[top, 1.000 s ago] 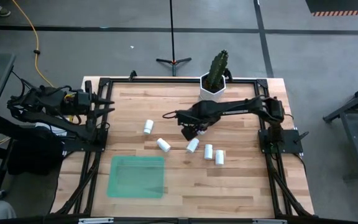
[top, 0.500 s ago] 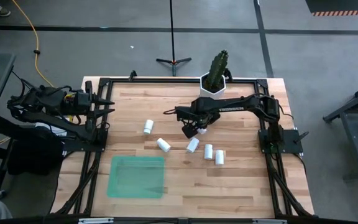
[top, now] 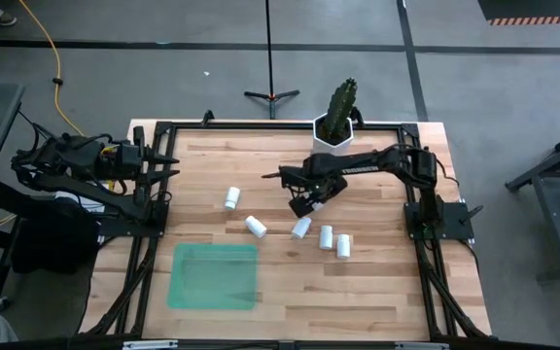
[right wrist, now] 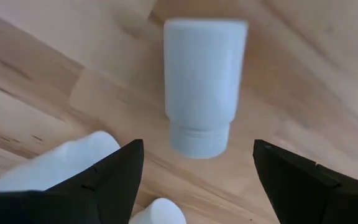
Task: Pick and place pill bottles into a basket
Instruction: Put the white pill bottle into the green bin
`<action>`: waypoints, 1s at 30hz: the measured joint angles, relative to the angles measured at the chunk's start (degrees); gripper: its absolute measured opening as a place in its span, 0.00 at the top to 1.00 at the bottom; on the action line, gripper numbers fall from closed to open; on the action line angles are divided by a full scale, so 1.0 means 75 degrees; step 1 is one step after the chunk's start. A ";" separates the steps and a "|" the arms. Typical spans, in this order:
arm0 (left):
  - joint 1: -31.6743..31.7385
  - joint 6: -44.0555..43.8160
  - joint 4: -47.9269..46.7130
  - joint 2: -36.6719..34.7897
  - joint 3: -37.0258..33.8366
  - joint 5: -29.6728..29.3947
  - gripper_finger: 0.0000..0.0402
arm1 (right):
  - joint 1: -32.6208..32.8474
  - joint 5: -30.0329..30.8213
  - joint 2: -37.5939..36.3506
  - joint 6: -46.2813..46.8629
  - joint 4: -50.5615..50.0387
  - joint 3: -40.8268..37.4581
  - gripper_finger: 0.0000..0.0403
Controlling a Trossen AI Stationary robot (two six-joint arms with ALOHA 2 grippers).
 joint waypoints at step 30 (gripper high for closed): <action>-0.0003 0.0000 0.0003 -0.0003 0.0003 -0.0016 0.63 | -0.0248 -0.0272 0.0000 -0.0804 0.1435 -0.0627 0.27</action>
